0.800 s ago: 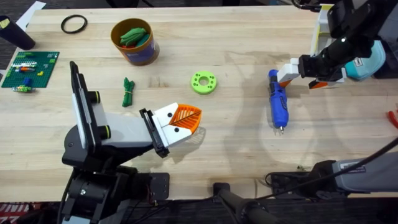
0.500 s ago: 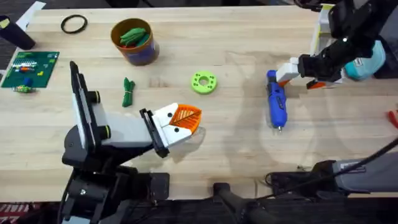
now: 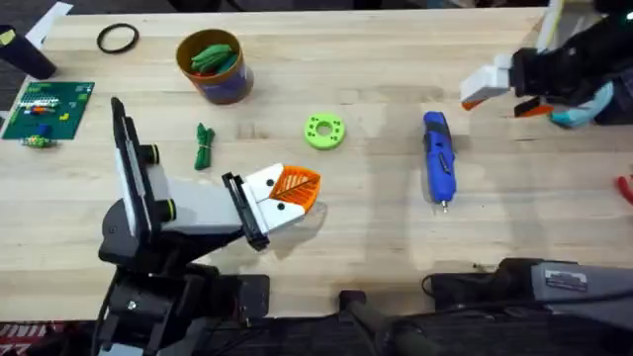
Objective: Pick up the gripper from the table and insert it into the empty holder that is missing its gripper. Then pick up a screw, insert it into the mounting hole, and use the screwdriver to tighten it. Finally, clean up the table by picking up the vegetable and placing it into the bucket.
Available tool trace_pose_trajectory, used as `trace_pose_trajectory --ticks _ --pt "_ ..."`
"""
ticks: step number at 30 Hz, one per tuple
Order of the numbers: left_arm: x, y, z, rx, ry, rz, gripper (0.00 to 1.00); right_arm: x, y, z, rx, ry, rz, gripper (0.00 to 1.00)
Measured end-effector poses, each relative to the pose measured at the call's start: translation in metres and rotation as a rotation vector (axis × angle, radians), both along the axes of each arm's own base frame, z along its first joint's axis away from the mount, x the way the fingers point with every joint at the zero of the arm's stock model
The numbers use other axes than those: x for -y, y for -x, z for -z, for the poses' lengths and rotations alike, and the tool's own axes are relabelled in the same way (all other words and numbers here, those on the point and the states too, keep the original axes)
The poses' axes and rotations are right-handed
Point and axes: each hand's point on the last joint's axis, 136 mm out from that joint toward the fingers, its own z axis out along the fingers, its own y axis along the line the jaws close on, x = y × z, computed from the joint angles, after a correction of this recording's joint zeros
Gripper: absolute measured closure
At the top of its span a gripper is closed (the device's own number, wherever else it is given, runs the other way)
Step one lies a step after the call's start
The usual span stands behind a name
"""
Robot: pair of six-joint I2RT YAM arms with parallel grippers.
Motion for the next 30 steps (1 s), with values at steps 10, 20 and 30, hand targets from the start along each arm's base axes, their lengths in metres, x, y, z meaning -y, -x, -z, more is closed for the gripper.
trace_pose_trajectory --ticks 10,20,30 --pt "0.0 0.0 0.0 0.0 0.0 0.0 0.972 -0.041 0.01 -0.003 -0.024 -0.008 -0.123 0.024" --pt "0.0 0.0 0.0 0.0 0.0 0.0 0.972 -0.062 -0.001 0.03 -0.042 -0.018 -0.142 0.024" --pt "0.0 0.0 0.0 0.0 0.0 0.0 0.972 -0.058 0.012 0.086 -0.081 -0.009 -0.094 0.024"
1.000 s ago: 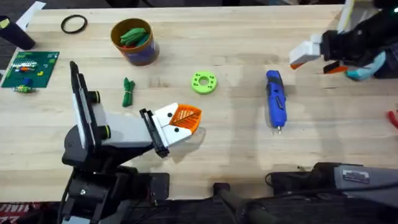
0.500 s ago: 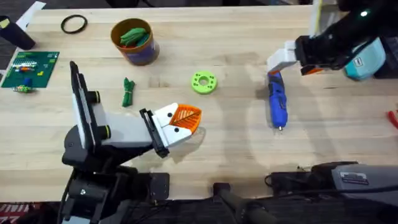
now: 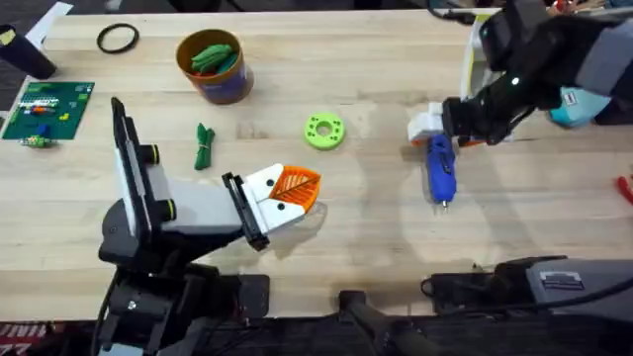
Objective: Pick up the gripper from the table and insert it into the empty holder that is missing its gripper. Then pick up a screw, insert it into the mounting hole, and use the screwdriver to tighten it. Finally, clean up the table by picking up the vegetable and placing it into the bucket.
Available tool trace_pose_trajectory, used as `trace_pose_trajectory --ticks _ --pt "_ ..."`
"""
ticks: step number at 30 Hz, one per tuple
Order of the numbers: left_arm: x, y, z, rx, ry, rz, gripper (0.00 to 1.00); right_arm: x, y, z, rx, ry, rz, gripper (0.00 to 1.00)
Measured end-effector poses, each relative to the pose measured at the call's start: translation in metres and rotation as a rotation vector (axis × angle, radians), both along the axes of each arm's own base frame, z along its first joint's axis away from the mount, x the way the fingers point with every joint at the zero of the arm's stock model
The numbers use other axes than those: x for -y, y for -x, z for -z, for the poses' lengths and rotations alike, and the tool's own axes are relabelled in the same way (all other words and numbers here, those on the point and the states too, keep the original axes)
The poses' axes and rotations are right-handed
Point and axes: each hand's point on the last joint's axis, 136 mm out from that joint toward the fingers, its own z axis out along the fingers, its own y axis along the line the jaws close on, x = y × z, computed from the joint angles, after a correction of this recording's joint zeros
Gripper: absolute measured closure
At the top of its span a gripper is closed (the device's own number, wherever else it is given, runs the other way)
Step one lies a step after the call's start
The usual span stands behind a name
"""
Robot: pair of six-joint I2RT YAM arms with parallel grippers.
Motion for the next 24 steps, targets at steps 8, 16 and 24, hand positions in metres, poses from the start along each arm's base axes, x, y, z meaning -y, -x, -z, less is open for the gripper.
trace_pose_trajectory --ticks 8,16,24 --pt "0.0 0.0 0.0 0.0 0.0 0.0 0.972 0.007 -0.002 0.026 -0.025 0.043 0.007 0.024" --pt "0.0 0.0 0.0 0.0 0.0 0.0 0.972 0.008 -0.013 0.034 -0.002 0.058 0.014 0.024" --pt "0.0 0.0 0.0 0.0 0.0 0.0 0.972 0.01 -0.015 0.035 0.002 0.069 0.022 0.058"
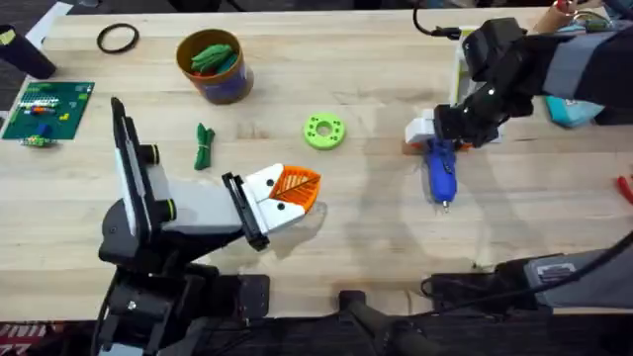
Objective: Pick up the gripper from the table and insert it into the empty holder that is missing its gripper. Then pick up a screw, insert it into the mounting hole, and use the screwdriver to tighten it. Finally, clean up the table by picking up the vegetable and placing it into the bucket.
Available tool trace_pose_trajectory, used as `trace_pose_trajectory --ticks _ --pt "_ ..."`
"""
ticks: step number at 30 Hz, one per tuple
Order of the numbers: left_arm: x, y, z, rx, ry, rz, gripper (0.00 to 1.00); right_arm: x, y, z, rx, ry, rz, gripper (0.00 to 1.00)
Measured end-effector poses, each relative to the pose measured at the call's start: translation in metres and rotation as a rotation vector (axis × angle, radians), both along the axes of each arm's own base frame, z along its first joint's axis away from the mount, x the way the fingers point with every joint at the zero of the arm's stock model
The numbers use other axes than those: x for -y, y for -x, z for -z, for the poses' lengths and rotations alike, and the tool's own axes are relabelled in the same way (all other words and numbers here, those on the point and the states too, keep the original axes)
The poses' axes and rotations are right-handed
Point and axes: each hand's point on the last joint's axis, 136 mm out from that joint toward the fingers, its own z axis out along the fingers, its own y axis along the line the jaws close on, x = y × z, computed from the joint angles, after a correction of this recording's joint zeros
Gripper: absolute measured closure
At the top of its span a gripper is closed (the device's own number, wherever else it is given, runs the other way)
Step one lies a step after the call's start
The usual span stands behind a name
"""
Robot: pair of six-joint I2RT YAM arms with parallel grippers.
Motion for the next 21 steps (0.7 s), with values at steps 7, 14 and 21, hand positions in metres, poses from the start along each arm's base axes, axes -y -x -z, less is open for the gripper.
trace_pose_trajectory --ticks 7,14,21 --pt "0.0 0.0 0.0 0.0 0.0 0.0 0.972 0.0064 -0.0043 0.0012 0.014 0.035 0.004 0.572" --pt "0.0 0.0 0.0 0.0 0.0 0.0 0.972 0.0074 -0.0099 0.0023 0.033 0.041 0.006 0.973" --pt "0.0 0.0 0.0 0.0 0.0 0.0 0.972 0.0074 -0.0097 0.0023 0.032 0.04 0.006 0.973"
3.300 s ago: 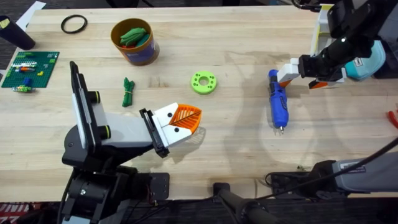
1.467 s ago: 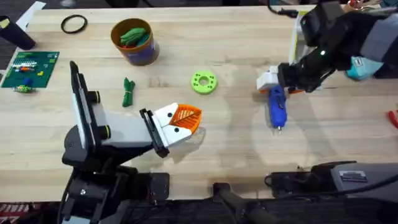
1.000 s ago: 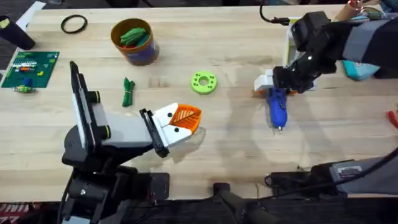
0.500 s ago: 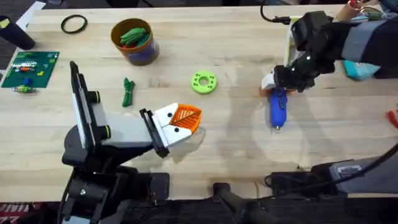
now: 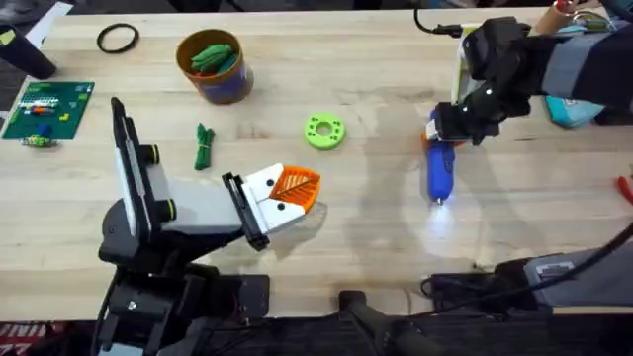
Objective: Pick up the gripper from the table and insert it into the empty holder that is missing its gripper. Then pick up a screw, insert it into the mounting hole, and use the screwdriver to tighten it. Finally, clean up the table by picking up the vegetable and placing it into the bucket.
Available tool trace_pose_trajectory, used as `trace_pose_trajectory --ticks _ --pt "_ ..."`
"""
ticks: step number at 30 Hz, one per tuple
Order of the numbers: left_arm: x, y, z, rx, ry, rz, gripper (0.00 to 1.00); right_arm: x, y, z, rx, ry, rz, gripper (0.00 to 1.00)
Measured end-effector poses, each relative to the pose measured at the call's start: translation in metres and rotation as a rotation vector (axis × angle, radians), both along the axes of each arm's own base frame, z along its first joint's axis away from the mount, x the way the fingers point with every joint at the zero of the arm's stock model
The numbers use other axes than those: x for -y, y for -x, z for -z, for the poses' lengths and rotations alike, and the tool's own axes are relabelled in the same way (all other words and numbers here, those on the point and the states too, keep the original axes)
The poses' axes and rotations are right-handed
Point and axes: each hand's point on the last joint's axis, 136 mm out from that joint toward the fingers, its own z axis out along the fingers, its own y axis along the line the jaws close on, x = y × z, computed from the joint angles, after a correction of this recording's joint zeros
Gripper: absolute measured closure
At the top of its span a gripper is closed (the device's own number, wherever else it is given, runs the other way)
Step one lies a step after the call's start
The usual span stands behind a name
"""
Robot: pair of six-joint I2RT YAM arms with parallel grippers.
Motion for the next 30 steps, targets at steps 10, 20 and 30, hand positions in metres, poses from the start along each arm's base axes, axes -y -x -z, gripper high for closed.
trace_pose_trajectory --ticks 10,20,30 --pt "0.0 0.0 0.0 0.0 0.0 0.0 0.972 -0.008 -0.004 -0.029 0.073 -0.049 -0.011 0.973" --pt "0.0 0.0 0.0 0.0 0.0 0.0 0.972 -0.014 -0.043 -0.173 0.507 -0.106 -0.024 0.973" --pt "0.0 0.0 0.0 0.0 0.0 0.0 0.972 -0.044 -0.064 -0.316 1.016 -0.284 -0.146 0.973"
